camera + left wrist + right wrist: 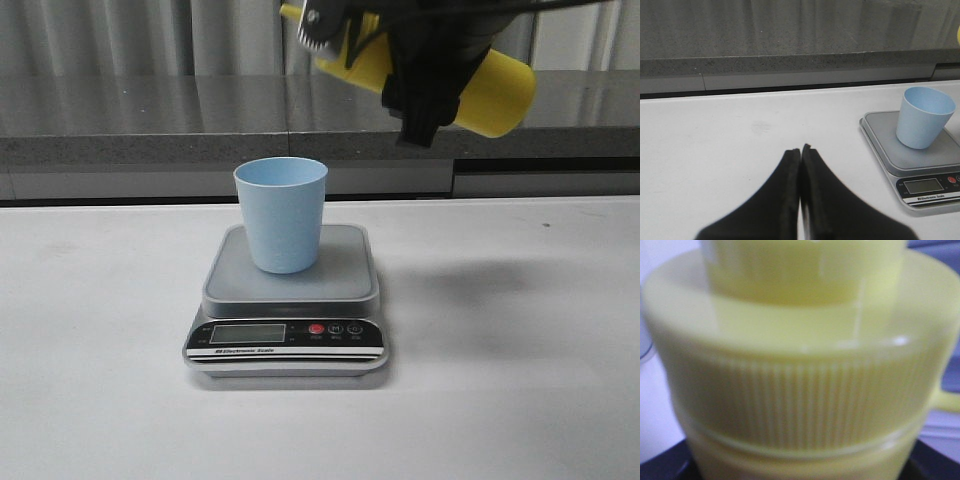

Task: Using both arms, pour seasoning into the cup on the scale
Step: 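Turn the bottle upright and lower it back to its spot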

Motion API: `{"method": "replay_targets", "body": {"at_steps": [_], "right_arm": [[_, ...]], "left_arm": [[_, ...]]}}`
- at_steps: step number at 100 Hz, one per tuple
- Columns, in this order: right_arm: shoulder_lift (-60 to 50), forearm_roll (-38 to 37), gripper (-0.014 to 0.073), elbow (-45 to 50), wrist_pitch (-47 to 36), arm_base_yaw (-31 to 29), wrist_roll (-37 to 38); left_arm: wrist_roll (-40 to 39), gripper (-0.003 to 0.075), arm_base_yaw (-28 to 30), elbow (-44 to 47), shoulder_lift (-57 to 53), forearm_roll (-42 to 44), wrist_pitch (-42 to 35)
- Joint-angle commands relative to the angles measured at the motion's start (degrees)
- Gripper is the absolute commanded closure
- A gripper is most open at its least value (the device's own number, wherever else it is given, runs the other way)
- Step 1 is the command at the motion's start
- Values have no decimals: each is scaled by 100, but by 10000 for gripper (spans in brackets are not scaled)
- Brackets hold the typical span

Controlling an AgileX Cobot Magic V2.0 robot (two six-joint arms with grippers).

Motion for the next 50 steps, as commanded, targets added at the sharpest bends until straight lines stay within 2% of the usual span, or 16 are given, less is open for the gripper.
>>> {"method": "replay_targets", "body": {"at_steps": [1,30,50], "right_arm": [[-475,408,653,-194,-99,-225,450],[-878,2092,653,-101,-1487,-1002,465],[-993,3373,653,137,-2429,-1610,-304]], "left_arm": [[-55,741,-4,-141,50,-98,-420],[-55,741,-4,-141,50,-98,-420],[-55,741,-4,-141,50,-98,-420]]}}
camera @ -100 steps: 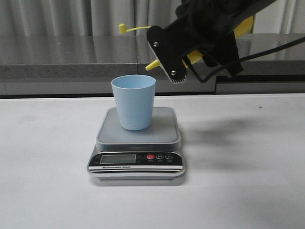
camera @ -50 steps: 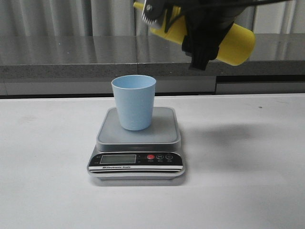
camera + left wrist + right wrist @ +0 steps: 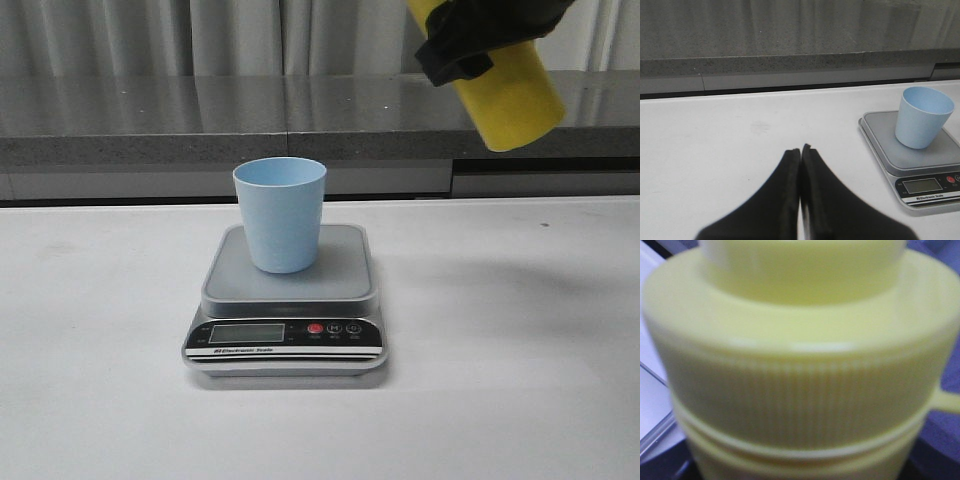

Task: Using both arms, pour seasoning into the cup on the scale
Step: 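Turn the bottle upright and lower it back to its spot, then open the right gripper and withdraw it from the bottle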

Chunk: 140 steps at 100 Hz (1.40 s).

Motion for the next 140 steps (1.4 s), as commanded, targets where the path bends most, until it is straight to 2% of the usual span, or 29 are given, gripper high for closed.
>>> {"method": "replay_targets", "body": {"at_steps": [1,32,55,72,97,129,140], "right_arm": [[-312,557,653,-4,-689,-250,-476],[-355,3192,653,1092,-2818,-1072,-2415],[-222,4445,653,2002,-4349,-1448,-3043],[220,4605,653,2283,-5200,-1578,-3037],[970,4632,653,2283,-5981,-1567,-2956],[1483,4632,653,2283,-6547,-1567,-2768],[1571,4632,628,2283,-6561,-1567,-2696]], "left_arm": [[-55,741,-4,-141,50,-98,-420],[-55,741,-4,-141,50,-98,-420],[-55,741,-4,-141,50,-98,-420],[-55,741,-4,-141,50,-98,-420],[-55,741,-4,-141,50,-98,-420],[-55,741,-4,-141,50,-98,-420],[-55,741,-4,-141,50,-98,-420]]}}
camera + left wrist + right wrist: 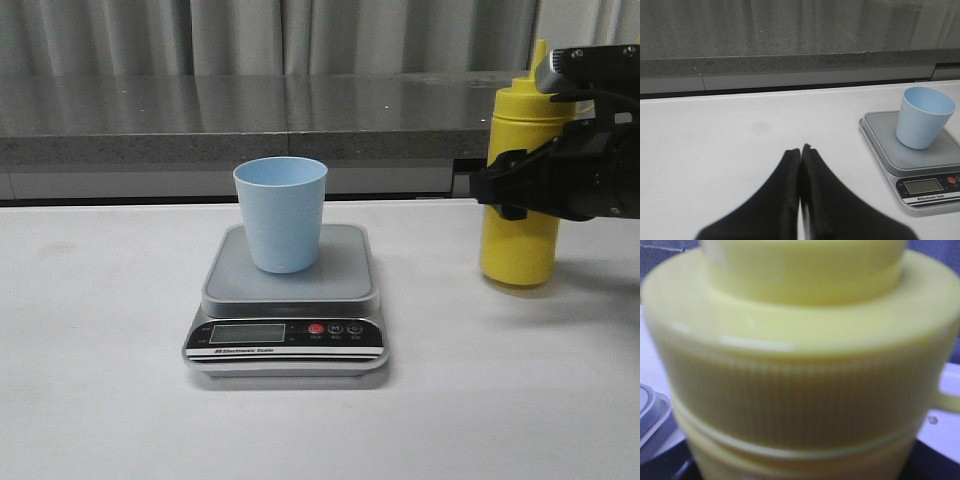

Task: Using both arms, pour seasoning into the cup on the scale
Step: 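Open the right gripper and withdraw it from the bottle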

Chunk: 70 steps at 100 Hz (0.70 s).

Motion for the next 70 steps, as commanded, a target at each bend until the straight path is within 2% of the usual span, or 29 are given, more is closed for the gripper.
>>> {"method": "replay_targets", "body": {"at_steps": [1,8,15,22,34,42,49,70], "right_arm": [[-188,58,624,-109,-578,-16,54],[-170,58,571,-109,-559,-16,54],[-170,58,477,-109,-554,-16,54],[-170,58,346,-109,-559,-16,54],[-170,58,67,-109,-559,-16,54],[-170,58,-74,-109,-559,-16,54],[-170,58,-48,-109,-559,-16,54],[-226,58,-51,-46,-564,-16,54]], "left_arm": [[-55,741,-4,-141,50,-98,-420],[-55,741,-4,-141,50,-98,-420],[-55,741,-4,-141,50,-98,-420],[-55,741,-4,-141,50,-98,-420],[-55,741,-4,-141,50,-98,-420],[-55,741,-4,-141,50,-98,-420],[-55,741,-4,-141,50,-98,-420],[-55,741,-4,-141,50,-98,-420]]}}
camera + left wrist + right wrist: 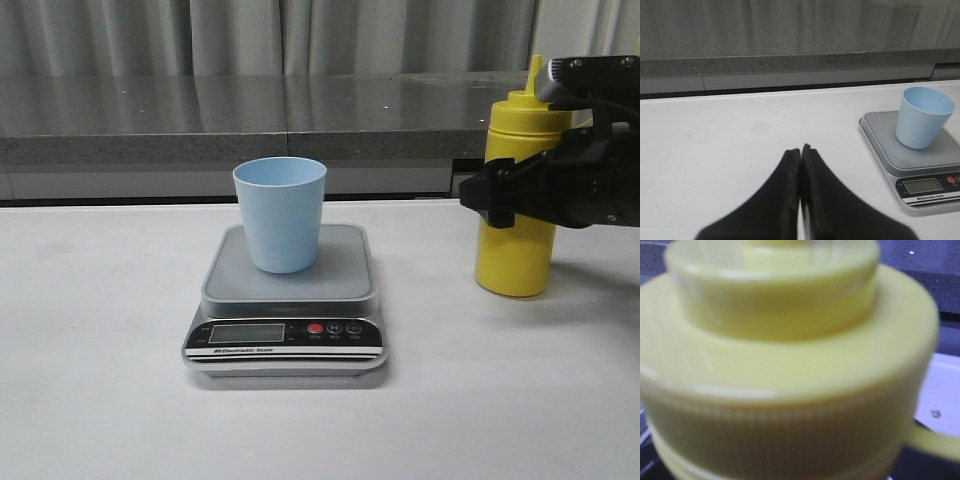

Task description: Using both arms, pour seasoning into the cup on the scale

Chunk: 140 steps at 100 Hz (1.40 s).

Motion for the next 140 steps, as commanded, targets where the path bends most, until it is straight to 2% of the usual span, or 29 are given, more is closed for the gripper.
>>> {"method": "replay_targets", "body": {"at_steps": [1,31,46,68,77,87,111,124,140], "right_arm": [[-312,49,-51,-40,-486,-16,8],[-856,49,-51,379,-496,-16,27],[-1268,49,-51,737,-468,-16,485],[-2062,49,-38,1390,-85,-16,487],[-2445,54,30,1724,-26,-16,487],[-2919,236,164,2082,142,-16,487],[-4245,1051,669,2753,1027,-16,487],[-4942,1356,654,2966,1258,-16,475],[-5592,1395,654,3152,1441,-16,461]], "left_arm": [[-55,741,-4,-141,50,-98,-420],[-55,741,-4,-141,50,-98,-420],[-55,741,-4,-141,50,-98,-420],[-55,741,-4,-141,50,-98,-420],[-55,741,-4,-141,50,-98,-420],[-55,741,-4,-141,50,-98,-420],[-55,741,-4,-141,50,-98,-420],[-55,741,-4,-141,50,-98,-420],[-55,741,-4,-141,50,-98,-420]]}}
